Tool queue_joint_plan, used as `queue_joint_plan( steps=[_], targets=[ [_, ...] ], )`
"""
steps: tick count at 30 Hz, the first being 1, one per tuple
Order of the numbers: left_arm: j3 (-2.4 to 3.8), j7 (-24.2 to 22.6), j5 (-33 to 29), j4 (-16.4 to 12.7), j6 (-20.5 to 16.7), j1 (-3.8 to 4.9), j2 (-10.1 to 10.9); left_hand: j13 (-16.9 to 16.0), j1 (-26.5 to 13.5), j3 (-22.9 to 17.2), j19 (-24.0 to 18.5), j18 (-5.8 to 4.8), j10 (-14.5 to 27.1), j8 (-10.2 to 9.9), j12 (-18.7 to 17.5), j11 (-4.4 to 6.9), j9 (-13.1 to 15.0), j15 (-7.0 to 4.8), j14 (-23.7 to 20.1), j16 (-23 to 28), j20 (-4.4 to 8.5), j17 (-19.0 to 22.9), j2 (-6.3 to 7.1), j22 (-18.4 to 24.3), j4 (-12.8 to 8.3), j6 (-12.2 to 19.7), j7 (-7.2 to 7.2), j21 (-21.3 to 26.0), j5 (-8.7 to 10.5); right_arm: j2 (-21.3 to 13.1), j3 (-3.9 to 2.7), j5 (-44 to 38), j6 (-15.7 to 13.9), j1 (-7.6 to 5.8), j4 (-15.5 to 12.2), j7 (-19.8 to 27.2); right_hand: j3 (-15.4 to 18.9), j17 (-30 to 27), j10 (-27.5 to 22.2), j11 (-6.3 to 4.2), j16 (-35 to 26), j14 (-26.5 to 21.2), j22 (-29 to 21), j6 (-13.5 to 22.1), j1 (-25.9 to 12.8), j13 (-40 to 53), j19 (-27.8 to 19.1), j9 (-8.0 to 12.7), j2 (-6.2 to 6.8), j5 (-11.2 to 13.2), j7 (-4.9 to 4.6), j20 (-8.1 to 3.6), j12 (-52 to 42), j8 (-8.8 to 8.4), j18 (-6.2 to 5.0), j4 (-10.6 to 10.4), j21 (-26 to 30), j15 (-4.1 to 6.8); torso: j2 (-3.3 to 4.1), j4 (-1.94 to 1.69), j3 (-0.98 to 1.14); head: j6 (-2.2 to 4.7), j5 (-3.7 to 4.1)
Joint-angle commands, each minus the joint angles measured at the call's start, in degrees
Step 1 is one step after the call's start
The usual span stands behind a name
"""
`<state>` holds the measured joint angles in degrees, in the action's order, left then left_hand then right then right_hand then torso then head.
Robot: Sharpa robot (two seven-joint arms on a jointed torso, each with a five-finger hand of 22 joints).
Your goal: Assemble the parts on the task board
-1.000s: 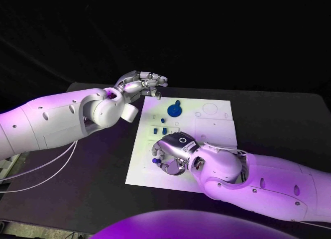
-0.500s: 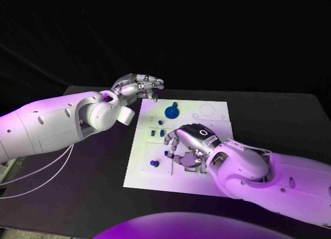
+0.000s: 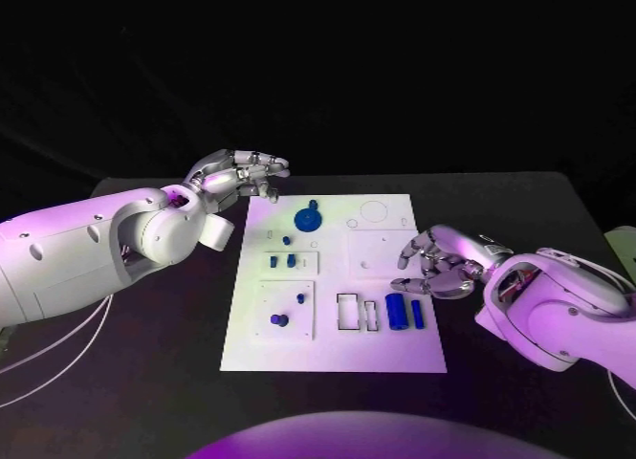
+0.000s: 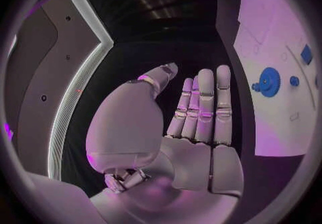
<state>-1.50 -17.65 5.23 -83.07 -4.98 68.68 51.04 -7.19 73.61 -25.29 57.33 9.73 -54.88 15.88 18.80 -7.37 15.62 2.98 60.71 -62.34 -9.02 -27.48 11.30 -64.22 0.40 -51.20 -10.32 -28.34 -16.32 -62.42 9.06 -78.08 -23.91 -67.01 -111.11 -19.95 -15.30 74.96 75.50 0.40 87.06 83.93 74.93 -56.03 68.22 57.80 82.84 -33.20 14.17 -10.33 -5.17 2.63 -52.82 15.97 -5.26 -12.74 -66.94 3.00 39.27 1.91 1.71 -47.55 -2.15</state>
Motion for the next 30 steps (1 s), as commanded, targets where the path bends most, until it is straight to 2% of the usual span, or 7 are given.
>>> queue_joint_plan(
  steps=[1,3,8,13,17,30],
  targets=[
    [-0.03,-0.53,-0.20,-0.49,0.39,0.02,0.01,0.08,0.30,0.41,0.08,0.65,0.34,0.35,0.20,0.08,0.01,0.10,-0.36,0.03,-0.09,0.07,-0.34,0.08,-0.05,0.56,0.03,0.21,-0.04,-1.73,0.21,-0.89,2.17,0.55,-1.31,-4.50,3.10,5.80,0.95,-0.08,0.43,4.41,7.29,-0.14,1.37,4.84,0.57,-1.09,-0.05,0.41,0.48,-0.03,-5.39,0.39,0.79,-2.47,-0.86,0.44,-0.26,0.55,-0.06,0.03,0.83],
    [-0.07,-0.54,-0.20,-0.67,0.44,0.01,0.06,0.08,0.30,0.41,0.08,0.65,0.34,0.35,0.20,0.08,0.01,0.10,-0.36,0.03,-0.09,0.07,-0.34,0.08,-0.05,0.56,0.03,0.21,-0.04,-2.80,0.35,-2.93,2.21,1.13,-1.85,-5.93,4.77,6.28,1.56,-0.22,0.60,4.48,7.56,-0.47,1.82,6.88,0.72,-1.69,-0.35,0.60,0.60,-0.01,-7.74,0.58,0.90,-3.76,-1.26,0.56,-0.33,0.65,-0.14,0.00,1.16],
    [-0.17,-0.55,-0.20,-0.80,0.51,0.01,0.14,0.08,0.25,0.46,0.08,0.65,0.36,0.36,0.24,0.07,0.01,0.11,-0.37,0.02,-0.09,0.09,-0.32,0.10,-0.02,0.57,0.02,0.22,-0.04,-3.33,0.51,-5.78,1.99,2.86,-2.39,-8.21,7.10,6.56,1.67,-0.28,0.70,4.52,7.80,-0.70,0.80,7.95,0.83,-2.29,-1.23,0.87,0.69,-0.06,-8.90,0.61,0.96,-4.06,-1.52,0.61,-0.51,0.98,-0.20,-0.16,1.03],
    [-0.22,-0.55,-0.20,-0.77,0.57,0.00,0.16,0.08,0.25,0.46,0.08,0.65,0.36,0.36,0.24,0.07,0.01,0.11,-0.37,0.02,-0.09,0.09,-0.32,0.10,-0.02,0.57,0.02,0.22,-0.04,-2.36,0.56,-7.04,1.44,4.04,-2.47,-9.16,8.08,6.76,1.91,-0.30,0.76,4.55,7.95,-0.77,0.31,8.66,0.92,-2.51,-1.56,1.01,0.73,-0.08,-9.70,0.58,1.01,-4.07,-1.76,0.63,-0.53,0.85,-0.31,-0.16,0.98],
    [-0.23,-0.55,-0.21,-0.76,0.58,0.00,0.22,0.08,0.25,0.46,0.08,0.65,0.36,0.36,0.24,0.07,0.01,0.11,-0.37,0.02,-0.09,0.09,-0.32,0.10,-0.02,0.57,0.02,0.22,-0.04,-1.37,0.57,-7.46,1.23,4.45,-2.32,-9.53,8.47,6.96,2.46,-0.34,0.83,4.59,8.07,-0.86,0.15,9.68,1.00,-2.61,-1.86,0.94,0.77,-0.09,-10.91,0.58,1.06,-4.07,-2.00,0.65,-0.49,0.83,-0.36,-0.19,0.95],
    [-0.25,-0.51,-0.22,-0.62,0.73,0.00,0.23,0.07,0.19,0.50,0.08,0.65,0.39,0.38,0.30,0.07,0.01,0.12,-0.39,0.00,-0.10,0.13,-0.34,0.16,0.03,0.57,0.02,0.25,-0.05,1.75,0.58,-9.50,2.01,5.33,-0.89,-9.77,9.11,7.27,3.48,-0.50,0.93,4.65,8.27,-1.39,0.24,11.62,1.11,-2.84,-2.66,0.20,0.96,-0.18,-13.21,0.63,1.12,-4.05,-2.28,0.77,-0.43,1.07,-0.25,-0.34,0.67]
  ],
)
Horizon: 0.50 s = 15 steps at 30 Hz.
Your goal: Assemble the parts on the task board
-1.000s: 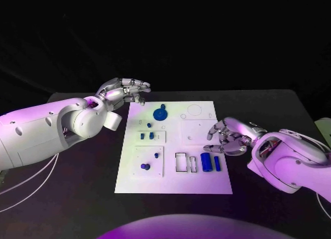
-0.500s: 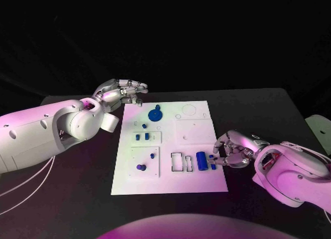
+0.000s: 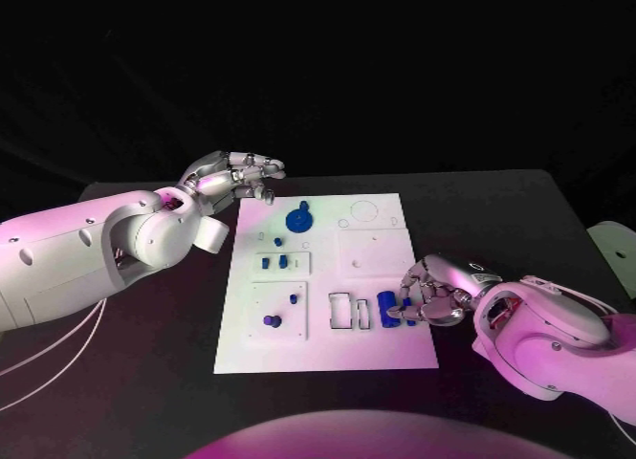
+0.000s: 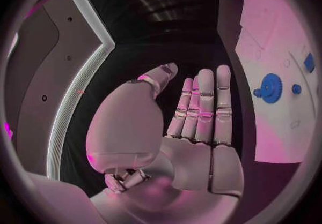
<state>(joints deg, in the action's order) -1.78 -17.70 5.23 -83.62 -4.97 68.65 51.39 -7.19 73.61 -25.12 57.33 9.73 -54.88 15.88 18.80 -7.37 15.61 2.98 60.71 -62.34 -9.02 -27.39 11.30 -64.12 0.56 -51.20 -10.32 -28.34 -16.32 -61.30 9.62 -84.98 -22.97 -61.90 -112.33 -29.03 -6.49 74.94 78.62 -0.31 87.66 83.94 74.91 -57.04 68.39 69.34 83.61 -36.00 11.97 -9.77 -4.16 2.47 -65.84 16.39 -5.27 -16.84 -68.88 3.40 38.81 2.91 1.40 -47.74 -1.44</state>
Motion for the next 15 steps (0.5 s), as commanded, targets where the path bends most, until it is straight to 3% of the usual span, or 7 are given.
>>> queue_joint_plan(
  steps=[1,6,15],
  targets=[
    [0.03,-0.46,-0.22,-0.06,0.75,0.03,-0.14,0.07,0.19,0.34,0.08,0.65,0.39,0.38,0.30,0.07,0.01,0.12,-0.39,0.00,-0.10,0.05,-0.34,0.05,-0.13,0.57,0.01,0.25,-0.05,0.95,0.02,-2.86,1.26,0.28,0.52,-0.73,0.33,7.32,0.39,0.20,0.34,4.65,8.30,-0.40,0.08,0.14,0.33,-0.06,-0.51,-0.44,-0.04,-0.02,-0.27,0.21,1.12,0.05,-0.36,0.39,0.04,-0.01,0.09,-0.20,-0.03],
    [0.03,-0.42,-0.23,-0.11,0.81,0.02,-0.16,0.07,0.19,0.34,0.08,0.65,0.39,0.38,0.30,0.07,0.01,0.12,-0.39,0.00,-0.10,0.05,-0.34,0.05,-0.13,0.57,0.01,0.25,-0.05,2.15,0.02,-3.64,2.12,0.48,1.52,-1.00,0.41,7.42,0.49,0.19,0.37,4.67,8.32,-0.46,0.03,0.36,0.34,-0.08,-0.57,-0.50,-0.02,-0.03,-0.53,0.21,1.13,0.01,-0.40,0.40,0.08,-0.15,0.03,-0.26,-0.12],
    [0.03,-0.37,-0.23,-0.26,0.77,0.03,0.02,0.07,0.14,0.37,0.09,0.65,0.45,0.39,0.35,0.06,0.01,0.13,-0.39,-0.02,-0.11,0.08,-0.38,0.10,-0.09,0.58,0.01,0.27,-0.06,4.00,0.02,-4.29,2.82,1.18,2.92,-1.27,0.55,7.47,0.79,0.12,0.39,4.68,8.40,-0.77,0.02,0.96,0.38,-0.15,-0.74,-0.58,0.06,-0.06,-1.23,0.28,1.15,0.03,-0.52,0.44,0.05,0.05,0.07,-0.40,-0.46]
  ],
)
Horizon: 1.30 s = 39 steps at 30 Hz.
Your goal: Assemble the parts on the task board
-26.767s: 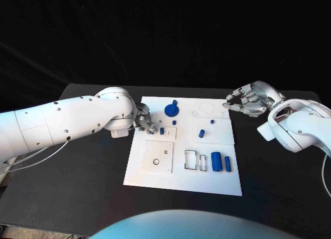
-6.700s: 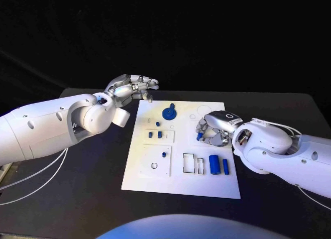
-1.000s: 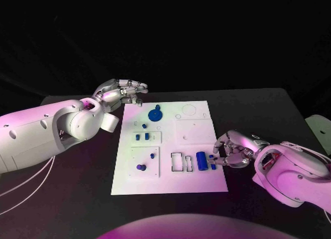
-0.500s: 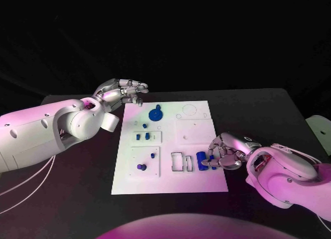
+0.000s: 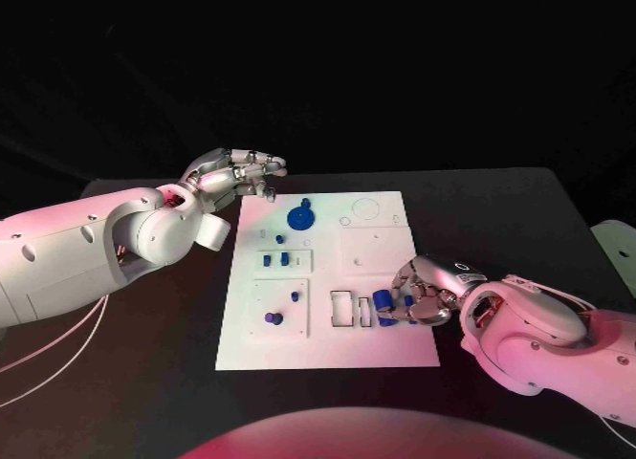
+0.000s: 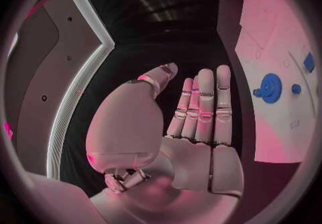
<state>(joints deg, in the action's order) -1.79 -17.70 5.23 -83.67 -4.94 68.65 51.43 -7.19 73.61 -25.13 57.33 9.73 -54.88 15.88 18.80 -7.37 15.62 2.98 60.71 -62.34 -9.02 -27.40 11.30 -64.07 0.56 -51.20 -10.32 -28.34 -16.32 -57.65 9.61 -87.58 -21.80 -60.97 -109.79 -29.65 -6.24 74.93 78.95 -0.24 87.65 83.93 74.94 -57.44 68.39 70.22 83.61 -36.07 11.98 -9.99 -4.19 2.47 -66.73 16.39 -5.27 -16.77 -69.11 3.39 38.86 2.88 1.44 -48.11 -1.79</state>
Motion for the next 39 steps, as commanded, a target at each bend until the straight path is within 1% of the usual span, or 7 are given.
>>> queue_joint_plan(
  steps=[1,13,17,25,29,33,39],
  targets=[
    [0.04,-0.37,-0.23,-0.23,0.75,0.03,-0.02,0.07,0.15,0.37,0.09,0.64,0.45,0.39,0.35,0.06,0.01,0.13,-0.40,-0.02,-0.11,0.09,-0.38,0.05,-0.09,0.57,0.02,0.27,-0.06,0.52,0.03,-1.75,1.76,0.35,0.54,-0.72,0.33,7.53,0.54,0.02,0.41,4.69,8.39,-0.50,0.09,0.26,0.40,-0.11,-0.78,-0.38,0.12,-0.07,-0.55,0.31,1.16,-0.02,-0.32,0.46,-0.02,0.04,0.00,-0.11,-0.13],
    [0.04,-0.24,-0.24,-0.31,0.77,0.04,0.13,0.07,0.11,0.42,0.10,0.65,0.52,0.40,0.41,0.06,0.00,0.13,-0.41,-0.05,-0.12,0.13,-0.37,0.10,-0.07,0.59,0.01,0.30,-0.06,1.87,0.04,-1.92,2.59,1.11,1.68,-1.30,0.60,7.71,1.39,-0.23,0.46,4.72,8.57,-1.48,0.35,1.85,0.47,-0.27,-1.04,-0.46,0.42,-0.22,-2.45,0.51,1.21,-0.05,-0.57,0.66,-0.08,-0.03,-0.03,-0.27,-0.29],
    [0.04,-0.23,-0.24,-0.33,0.75,0.04,0.14,0.07,0.11,0.43,0.10,0.65,0.55,0.40,0.41,0.05,0.00,0.14,-0.41,-0.05,-0.12,0.14,-0.36,0.11,-0.07,0.60,0.01,0.30,-0.06,2.03,0.04,-1.64,2.35,1.17,1.71,-1.44,0.66,8.05,1.72,-0.39,0.56,4.78,8.70,-1.98,0.37,2.48,0.54,-0.27,-1.35,-1.37,0.60,-0.35,-3.19,0.47,1.25,-0.05,-0.76,0.80,-0.08,-0.02,-0.06,-0.26,-0.33],
    [0.04,-0.22,-0.24,-0.34,0.67,0.04,0.17,0.07,0.11,0.43,0.10,0.65,0.55,0.40,0.41,0.05,0.00,0.14,-0.41,-0.05,-0.12,0.14,-0.36,0.11,-0.07,0.60,0.01,0.30,-0.06,1.83,0.03,-1.03,-1.87,1.19,1.00,-1.56,-0.49,8.61,3.46,-0.93,0.73,4.88,9.17,-3.76,0.90,5.57,0.87,-0.15,-2.64,-4.15,1.20,-0.74,-6.77,0.34,1.42,-0.03,-1.64,1.25,-0.04,0.04,0.03,-0.24,-0.42],
    [0.04,-0.23,-0.24,-0.26,0.65,0.04,0.14,0.08,0.09,0.47,0.10,0.64,0.66,0.41,0.43,0.04,0.00,0.15,-0.43,-0.07,-0.13,0.17,-0.35,0.16,-0.05,0.62,0.01,0.33,-0.07,1.11,-0.06,-0.56,-4.77,1.03,-0.41,-1.67,-1.49,9.45,4.52,-1.32,0.95,5.03,9.43,-4.91,0.99,7.42,1.04,-0.04,-3.15,-5.74,1.63,-1.03,-8.88,0.26,1.51,-0.03,-2.10,1.57,-0.11,0.02,0.00,-0.21,-0.43],
    [0.04,-0.24,-0.24,-0.16,0.68,0.04,0.04,0.08,0.09,0.47,0.10,0.64,0.66,0.41,0.43,0.04,0.00,0.15,-0.43,-0.07,-0.13,0.17,-0.35,0.16,-0.05,0.62,0.01,0.33,-0.07,0.70,-0.19,0.37,-6.03,0.21,-1.70,-1.78,-1.87,9.74,4.68,-1.42,1.03,5.09,9.56,-5.18,0.99,7.72,1.15,0.01,-3.37,-6.12,1.74,-1.12,-9.20,0.19,1.58,-0.02,-2.43,1.66,-0.11,-0.02,-0.04,-0.15,-0.33],
    [0.04,-0.24,-0.24,-0.04,0.75,0.04,-0.15,0.08,0.09,0.47,0.10,0.64,0.66,0.41,0.43,0.04,0.00,0.15,-0.43,-0.07,-0.13,0.17,-0.35,0.16,-0.05,0.62,0.01,0.33,-0.07,0.81,-0.27,1.72,-6.51,-0.63,-2.71,-1.88,-2.43,10.08,4.87,-1.52,1.12,5.15,9.68,-5.43,0.98,8.06,1.24,0.09,-3.67,-6.57,1.85,-1.22,-9.55,0.07,1.63,0.00,-2.68,1.75,-0.11,-0.05,-0.06,-0.14,-0.30]
  ],
)
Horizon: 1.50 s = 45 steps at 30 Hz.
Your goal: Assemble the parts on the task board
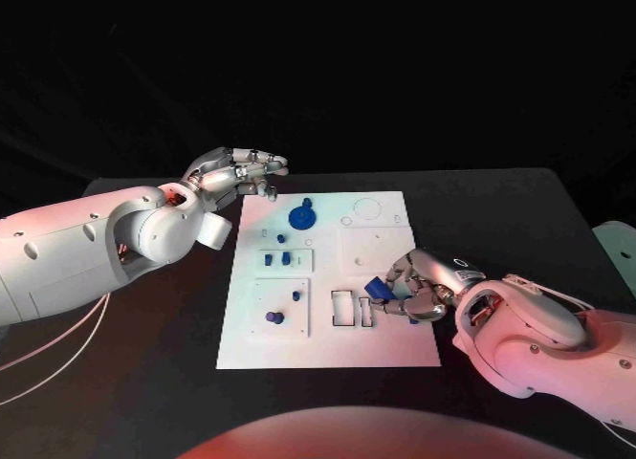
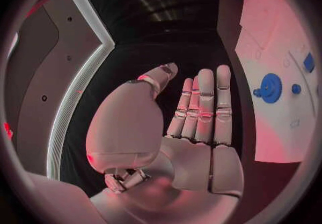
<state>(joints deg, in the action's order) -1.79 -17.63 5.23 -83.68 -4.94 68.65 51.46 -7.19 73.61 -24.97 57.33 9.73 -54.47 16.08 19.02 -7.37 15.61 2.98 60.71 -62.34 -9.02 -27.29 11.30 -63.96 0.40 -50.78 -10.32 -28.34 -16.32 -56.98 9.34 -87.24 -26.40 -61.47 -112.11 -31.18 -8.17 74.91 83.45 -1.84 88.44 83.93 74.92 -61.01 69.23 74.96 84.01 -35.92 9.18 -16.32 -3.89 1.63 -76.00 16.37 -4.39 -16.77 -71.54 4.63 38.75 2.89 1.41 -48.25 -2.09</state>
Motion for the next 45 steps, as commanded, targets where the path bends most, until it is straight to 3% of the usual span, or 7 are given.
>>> queue_joint_plan(
  steps=[1,12,16,30,38,42,45],
  targets=[
    [0.03,-0.31,-0.23,-0.03,0.76,0.04,-0.19,0.08,0.09,0.31,0.10,0.65,0.25,0.20,0.21,0.03,0.00,0.15,-0.43,-0.07,-0.13,0.07,-0.35,0.05,0.11,0.20,0.01,0.33,-0.07,0.26,0.00,1.67,-1.79,-0.19,-0.45,-0.36,-0.50,10.10,0.37,0.08,0.33,5.15,9.70,-1.86,0.15,3.32,0.84,-0.07,-0.86,-0.25,1.55,-0.38,-0.28,0.09,0.76,-0.01,-0.26,0.51,0.03,-0.06,-0.02,0.02,-0.02],
    [0.03,-0.29,-0.24,0.00,0.82,0.04,-0.33,0.08,0.09,0.31,0.10,0.65,0.25,0.20,0.21,0.03,0.00,0.15,-0.43,-0.07,-0.13,0.07,-0.35,0.05,0.11,0.20,0.01,0.33,-0.07,3.63,0.02,5.20,2.23,-0.15,0.75,-0.34,-0.51,9.96,0.28,0.16,0.30,5.11,9.72,-2.23,-2.23,3.29,0.75,0.11,-0.57,0.29,1.42,-0.44,-0.07,-0.36,0.71,-0.12,0.13,0.49,0.09,-0.05,-0.10,-0.12,-0.08],
    [0.03,-0.27,-0.24,-0.02,0.86,0.04,-0.39,0.08,0.09,0.31,0.10,0.65,0.25,0.20,0.21,0.03,0.00,0.15,-0.43,-0.07,-0.13,0.07,-0.35,0.05,0.11,0.20,0.01,0.33,-0.07,5.12,0.06,5.68,3.32,0.10,1.73,-0.37,-0.19,9.96,0.40,0.16,0.30,5.10,9.82,-2.63,-5.57,3.64,0.75,0.12,-0.58,-1.90,1.45,-0.43,-0.27,-0.68,0.70,-0.16,0.24,0.48,0.13,-0.09,-0.08,-0.12,-0.16],
    [0.03,-0.25,-0.24,-0.09,0.84,0.04,-0.35,0.08,0.09,0.31,0.10,0.65,0.25,0.20,0.21,0.03,0.00,0.15,-0.43,-0.07,-0.13,0.07,-0.35,0.05,0.11,0.20,0.01,0.33,-0.07,7.81,0.09,5.10,4.18,0.46,3.71,-0.53,0.20,10.13,0.62,0.13,0.34,5.14,9.89,-2.89,-7.06,4.09,0.78,0.03,-0.36,-1.77,1.51,-0.44,-0.72,-0.71,0.71,-0.15,0.22,0.50,0.16,0.01,0.04,-0.34,-0.43],
    [0.03,-0.24,-0.24,-0.13,0.82,0.05,-0.29,0.08,0.09,0.31,0.10,0.65,0.25,0.20,0.21,0.03,0.00,0.15,-0.43,-0.07,-0.13,0.07,-0.35,0.05,0.11,0.20,0.01,0.33,-0.07,8.38,0.09,4.67,4.41,0.52,4.22,-0.59,0.38,10.08,0.61,0.11,0.33,5.13,9.90,-2.98,-7.46,4.09,0.77,0.00,-0.26,-1.61,1.53,-0.45,-0.68,-0.71,0.70,-0.15,0.28,0.51,0.14,0.04,0.01,-0.39,-0.49],
    [0.03,-0.23,-0.24,-0.14,0.81,0.05,-0.29,0.08,0.09,0.31,0.10,0.65,0.25,0.20,0.21,0.03,0.00,0.15,-0.43,-0.07,-0.13,0.07,-0.35,0.05,0.11,0.20,0.01,0.33,-0.07,8.64,0.09,4.41,4.59,0.53,4.63,-0.64,1.35,10.09,0.60,0.07,0.33,5.13,9.94,-3.16,-8.86,4.17,0.76,-0.20,0.02,0.41,1.58,-0.48,-0.63,-0.75,0.68,-0.17,0.41,0.55,0.11,0.04,0.00,-0.38,-0.53],
    [0.03,-0.23,-0.25,-0.14,0.80,0.05,-0.28,0.08,0.09,0.31,0.10,0.65,0.25,0.20,0.21,0.03,0.00,0.15,-0.43,-0.07,-0.13,0.07,-0.35,0.05,0.11,0.20,0.01,0.33,-0.07,8.95,0.09,4.29,4.85,0.53,4.93,-0.67,3.82,10.04,0.57,0.10,0.31,5.11,10.01,-3.27,-10.85,4.24,0.77,-0.54,0.60,4.37,1.56,-0.48,-0.51,-0.75,0.68,-0.25,0.52,0.54,0.14,0.04,0.01,-0.40,-0.56]
  ],
)
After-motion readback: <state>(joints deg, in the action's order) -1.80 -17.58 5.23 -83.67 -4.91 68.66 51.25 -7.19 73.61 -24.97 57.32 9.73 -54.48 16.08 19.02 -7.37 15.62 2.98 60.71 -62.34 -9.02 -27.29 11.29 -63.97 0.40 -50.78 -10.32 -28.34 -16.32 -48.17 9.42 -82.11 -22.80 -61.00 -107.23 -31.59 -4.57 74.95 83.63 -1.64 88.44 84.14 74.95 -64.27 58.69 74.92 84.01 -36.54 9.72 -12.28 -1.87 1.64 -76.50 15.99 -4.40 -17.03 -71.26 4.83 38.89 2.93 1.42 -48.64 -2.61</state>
